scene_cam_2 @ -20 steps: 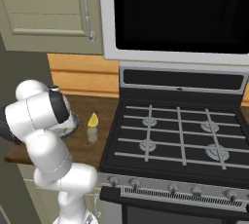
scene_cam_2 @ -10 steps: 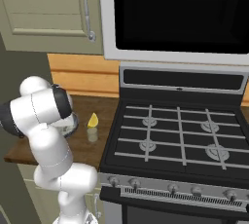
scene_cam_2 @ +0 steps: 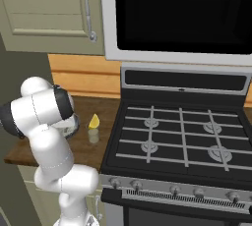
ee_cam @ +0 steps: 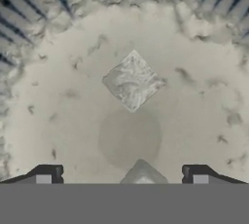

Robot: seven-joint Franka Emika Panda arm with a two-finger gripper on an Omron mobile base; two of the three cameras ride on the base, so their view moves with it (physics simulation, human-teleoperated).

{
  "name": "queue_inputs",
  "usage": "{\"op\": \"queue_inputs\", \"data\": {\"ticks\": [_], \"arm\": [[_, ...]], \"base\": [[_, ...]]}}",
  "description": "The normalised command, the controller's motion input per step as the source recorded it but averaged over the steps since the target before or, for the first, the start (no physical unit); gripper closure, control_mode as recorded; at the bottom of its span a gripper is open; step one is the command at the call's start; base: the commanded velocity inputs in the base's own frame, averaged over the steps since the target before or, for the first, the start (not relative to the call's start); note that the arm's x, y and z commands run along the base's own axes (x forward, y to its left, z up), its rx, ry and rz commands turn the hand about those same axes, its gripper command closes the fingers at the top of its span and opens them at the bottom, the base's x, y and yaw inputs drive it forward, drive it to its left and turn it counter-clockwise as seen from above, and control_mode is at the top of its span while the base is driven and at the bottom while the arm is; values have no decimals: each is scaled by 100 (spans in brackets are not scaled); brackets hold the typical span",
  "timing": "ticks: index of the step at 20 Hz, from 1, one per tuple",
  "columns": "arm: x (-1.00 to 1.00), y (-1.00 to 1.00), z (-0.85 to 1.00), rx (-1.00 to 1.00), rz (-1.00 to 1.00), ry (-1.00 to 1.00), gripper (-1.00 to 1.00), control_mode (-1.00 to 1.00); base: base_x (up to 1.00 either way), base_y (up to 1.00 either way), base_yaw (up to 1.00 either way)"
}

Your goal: Grab a lemon wedge from the fridge and one ice cube from the ice bowl, and put them in the glass of lemonade.

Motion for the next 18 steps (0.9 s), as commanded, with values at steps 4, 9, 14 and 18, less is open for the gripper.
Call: {"op": "queue_inputs", "data": {"ticks": [4,9,14,18], "arm": [[0,-8,-4,0,0,0,-100,-100],[-16,-4,0,0,0,-5,-100,-100],[0,0,-2,0,0,-1,-100,-100],[0,0,-29,0,0,0,-100,-100]], "base": [[0,0,0],[0,0,0],[0,0,0],[0,0,0]]}}
